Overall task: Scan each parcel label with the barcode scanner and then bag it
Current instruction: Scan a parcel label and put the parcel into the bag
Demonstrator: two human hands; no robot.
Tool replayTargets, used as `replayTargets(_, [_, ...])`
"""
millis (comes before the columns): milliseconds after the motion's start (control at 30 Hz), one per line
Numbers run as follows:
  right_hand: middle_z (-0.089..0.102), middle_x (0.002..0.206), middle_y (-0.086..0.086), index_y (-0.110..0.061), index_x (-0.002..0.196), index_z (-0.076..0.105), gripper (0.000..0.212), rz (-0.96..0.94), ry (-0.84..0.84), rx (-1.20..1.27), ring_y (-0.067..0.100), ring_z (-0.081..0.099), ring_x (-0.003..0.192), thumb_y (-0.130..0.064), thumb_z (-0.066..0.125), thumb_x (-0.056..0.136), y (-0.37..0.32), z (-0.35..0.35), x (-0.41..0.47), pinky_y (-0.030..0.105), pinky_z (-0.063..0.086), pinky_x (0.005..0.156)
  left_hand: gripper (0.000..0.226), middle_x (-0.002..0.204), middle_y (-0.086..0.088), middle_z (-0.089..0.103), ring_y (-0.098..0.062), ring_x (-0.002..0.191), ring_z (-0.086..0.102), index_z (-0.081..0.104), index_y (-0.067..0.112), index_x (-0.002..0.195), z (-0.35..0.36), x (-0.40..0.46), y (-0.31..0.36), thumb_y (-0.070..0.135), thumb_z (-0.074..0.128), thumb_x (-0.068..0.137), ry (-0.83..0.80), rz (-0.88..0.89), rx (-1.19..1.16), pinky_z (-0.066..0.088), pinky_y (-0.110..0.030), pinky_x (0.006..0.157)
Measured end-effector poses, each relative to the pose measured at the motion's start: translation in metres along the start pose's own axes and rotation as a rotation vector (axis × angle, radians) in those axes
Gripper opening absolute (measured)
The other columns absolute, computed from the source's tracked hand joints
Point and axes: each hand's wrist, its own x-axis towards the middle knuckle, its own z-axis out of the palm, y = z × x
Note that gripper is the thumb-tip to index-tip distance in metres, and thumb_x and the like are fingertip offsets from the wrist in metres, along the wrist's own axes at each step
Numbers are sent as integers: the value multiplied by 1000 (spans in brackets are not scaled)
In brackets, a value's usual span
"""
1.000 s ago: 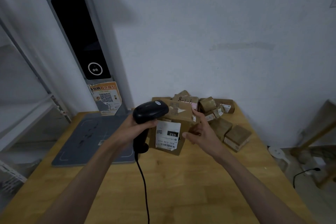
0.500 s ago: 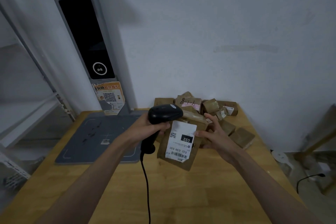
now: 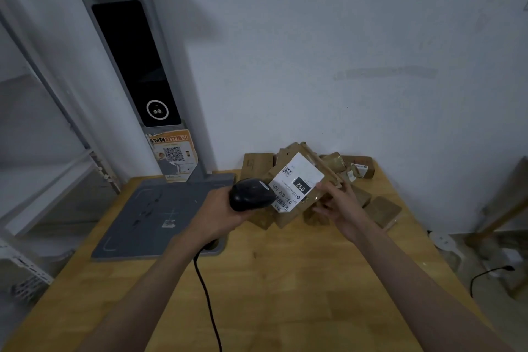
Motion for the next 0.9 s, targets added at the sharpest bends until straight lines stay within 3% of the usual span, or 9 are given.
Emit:
replayTargets(67, [71, 120, 7, -29, 150, 30, 83, -10, -1, 13, 23, 72, 103, -12, 78, 84, 1, 1, 2, 42, 61, 79, 23, 76, 14, 66, 5, 65, 62, 63, 30, 93, 0, -3, 0, 19, 78, 79, -4, 29, 39, 48, -13, 58])
replayTargets(133, [65, 129, 9, -34, 149, 28, 88, -19, 4, 19, 25, 68, 110, -10, 79, 82, 1, 5, 3, 47, 60, 85, 32, 75, 20, 61, 6, 68, 60, 56, 39, 88, 1, -6, 1, 18, 79, 77, -5, 48, 71, 43, -12, 60])
replayTargets(300, [64, 129, 7, -40, 144, 30, 87, -60, 16, 65, 24, 67, 112, -4, 78, 82, 2, 13, 1, 55, 55, 95, 32, 85, 12, 65, -10, 82, 66, 66, 28, 102, 1, -7, -1, 21, 79, 74, 0, 33, 131, 47, -18, 65])
replayTargets(433, [65, 128, 8, -43, 141, 31, 87, -79, 13, 90, 25, 67, 112, -2, 78, 80, 3, 16, -1, 58, 53, 97, 42, 90, 10, 65, -10, 84, 64, 67, 23, 113, -1, -9, -6, 19, 79, 73, 11, 40, 150, 44, -14, 65])
replayTargets(567, [64, 128, 8, -43, 143, 30, 89, -88, 7, 112, 26, 66, 114, 1, 77, 81, 6, 18, -2, 58, 53, 97, 45, 101, 1, 71, -17, 95, 67, 66, 22, 114, -2, -9, -14, 19, 81, 71, 17, 27, 211, 52, -26, 77])
replayTargets(733, [63, 130, 11, -45, 137, 31, 87, -86, 0, 107, 27, 65, 117, 0, 78, 80, 7, 19, 1, 57, 53, 97, 48, 106, 7, 67, -7, 96, 61, 63, 24, 118, -3, -9, -21, 24, 83, 75, 2, 32, 212, 42, -12, 74])
replayTargets(900, [63, 129, 11, -44, 147, 26, 94, -85, 11, 114, 28, 63, 118, 0, 77, 81, 8, 20, 1, 58, 52, 99, 49, 103, 10, 64, -9, 99, 63, 62, 24, 118, -4, -7, -26, 25, 84, 74, 16, 28, 207, 40, -9, 72])
